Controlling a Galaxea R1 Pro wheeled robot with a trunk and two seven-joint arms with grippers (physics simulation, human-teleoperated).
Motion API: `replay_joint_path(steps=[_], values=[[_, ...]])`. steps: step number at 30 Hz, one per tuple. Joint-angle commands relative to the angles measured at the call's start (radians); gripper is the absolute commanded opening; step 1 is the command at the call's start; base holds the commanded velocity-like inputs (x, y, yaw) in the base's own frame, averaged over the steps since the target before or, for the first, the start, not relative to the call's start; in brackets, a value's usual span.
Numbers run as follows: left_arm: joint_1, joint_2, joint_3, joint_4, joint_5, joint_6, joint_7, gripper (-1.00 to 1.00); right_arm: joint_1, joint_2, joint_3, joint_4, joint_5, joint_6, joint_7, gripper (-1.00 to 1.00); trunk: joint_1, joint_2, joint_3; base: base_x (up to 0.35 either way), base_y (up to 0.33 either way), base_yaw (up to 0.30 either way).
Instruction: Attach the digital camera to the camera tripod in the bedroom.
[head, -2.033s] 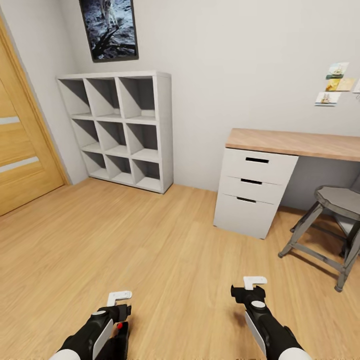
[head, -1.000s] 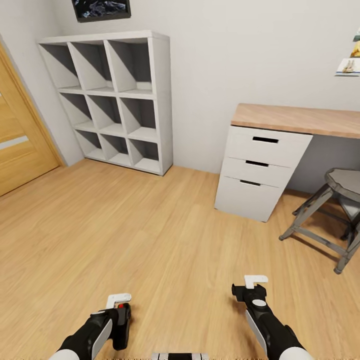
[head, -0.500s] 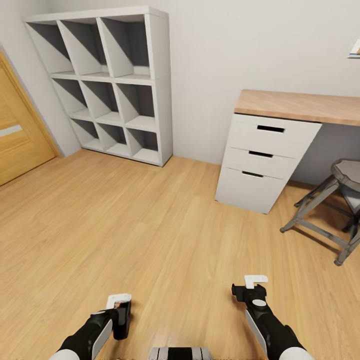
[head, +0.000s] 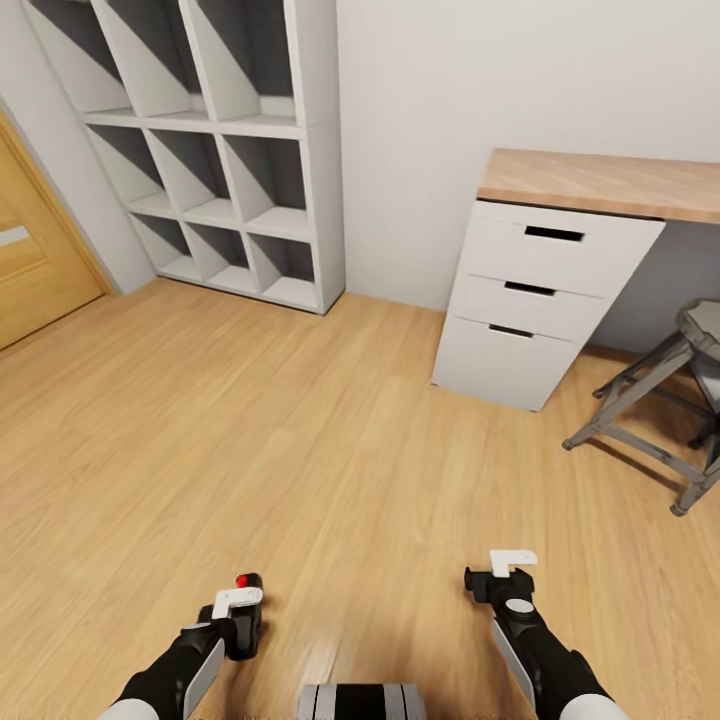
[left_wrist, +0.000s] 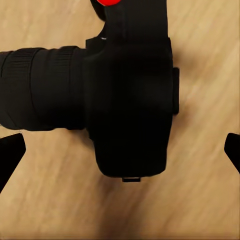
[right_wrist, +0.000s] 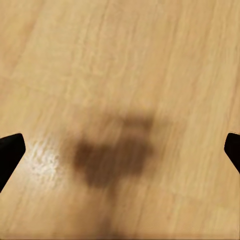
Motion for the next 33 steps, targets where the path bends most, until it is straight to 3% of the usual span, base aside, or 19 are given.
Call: replay_joint_path(steps=[1,33], values=[[0.0,0.0,0.0,-0.002,0.009,0.006,0.004,1.0,0.0,0.0,0.001,-0.002,0.006,0.007,-0.003,1.0,0.0,-0.001,-0.005,0.0,0.0,0.0],[0.0,-0.003,-0.001,-0.012,0.011,0.003,0.004,1.0,0.0,0.0,-0.005,-0.003,0.002,0.008,-0.002,1.0,0.015,-0.008,-0.128,0.0,0.0,0.0]])
